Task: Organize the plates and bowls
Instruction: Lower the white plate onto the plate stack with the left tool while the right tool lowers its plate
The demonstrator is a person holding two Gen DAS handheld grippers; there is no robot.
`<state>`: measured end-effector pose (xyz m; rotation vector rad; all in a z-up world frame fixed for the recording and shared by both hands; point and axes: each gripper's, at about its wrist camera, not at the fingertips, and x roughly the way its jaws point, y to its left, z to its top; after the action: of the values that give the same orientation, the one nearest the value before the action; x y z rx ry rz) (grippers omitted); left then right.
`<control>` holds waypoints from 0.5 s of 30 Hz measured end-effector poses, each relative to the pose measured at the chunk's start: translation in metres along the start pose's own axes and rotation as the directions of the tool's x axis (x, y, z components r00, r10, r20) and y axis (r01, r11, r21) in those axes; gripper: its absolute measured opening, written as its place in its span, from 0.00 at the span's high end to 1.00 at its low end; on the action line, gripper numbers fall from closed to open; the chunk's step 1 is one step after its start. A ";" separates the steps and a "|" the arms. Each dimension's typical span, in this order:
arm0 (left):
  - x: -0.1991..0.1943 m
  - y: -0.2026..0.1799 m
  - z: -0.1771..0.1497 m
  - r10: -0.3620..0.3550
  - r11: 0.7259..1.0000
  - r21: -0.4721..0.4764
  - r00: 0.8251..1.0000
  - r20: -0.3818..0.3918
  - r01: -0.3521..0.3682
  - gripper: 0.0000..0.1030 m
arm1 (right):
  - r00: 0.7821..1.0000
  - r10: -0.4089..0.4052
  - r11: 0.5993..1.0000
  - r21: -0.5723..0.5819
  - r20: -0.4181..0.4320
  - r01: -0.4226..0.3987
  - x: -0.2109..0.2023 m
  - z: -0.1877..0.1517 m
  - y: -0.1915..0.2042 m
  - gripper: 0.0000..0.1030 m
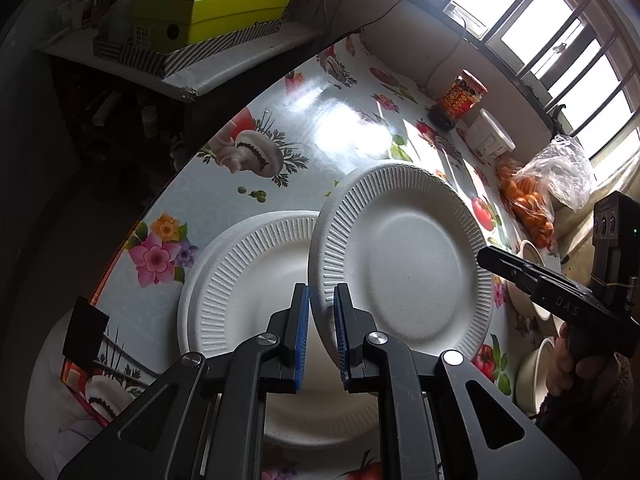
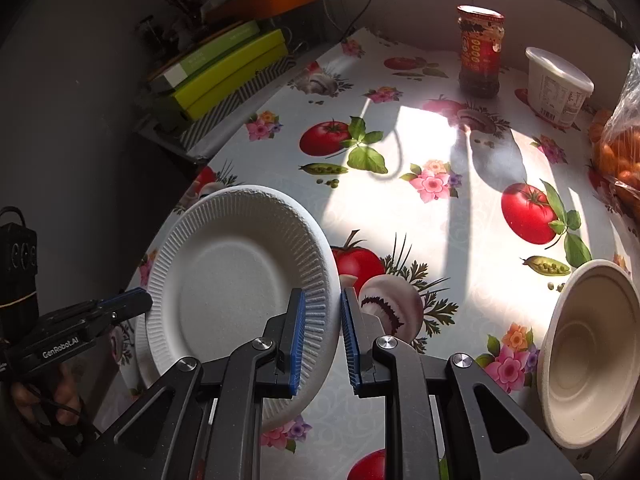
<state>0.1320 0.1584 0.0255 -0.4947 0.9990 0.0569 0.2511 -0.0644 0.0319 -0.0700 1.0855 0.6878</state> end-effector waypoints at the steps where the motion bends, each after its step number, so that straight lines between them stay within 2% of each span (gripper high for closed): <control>1: -0.002 0.002 0.000 0.000 1.000 -0.003 1.000 0.003 0.000 0.87 | 1.000 0.002 1.000 -0.004 -0.002 -0.002 0.001 0.000 0.003 0.83; 15: -0.015 0.036 -0.012 0.023 0.999 -0.048 1.000 0.012 -0.022 0.87 | 0.999 0.024 0.999 -0.044 -0.032 -0.026 0.018 -0.007 0.034 0.83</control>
<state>0.1049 0.1878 0.0189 -0.5263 0.9929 0.1039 0.2316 -0.0313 0.0229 -0.1053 1.1027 0.7353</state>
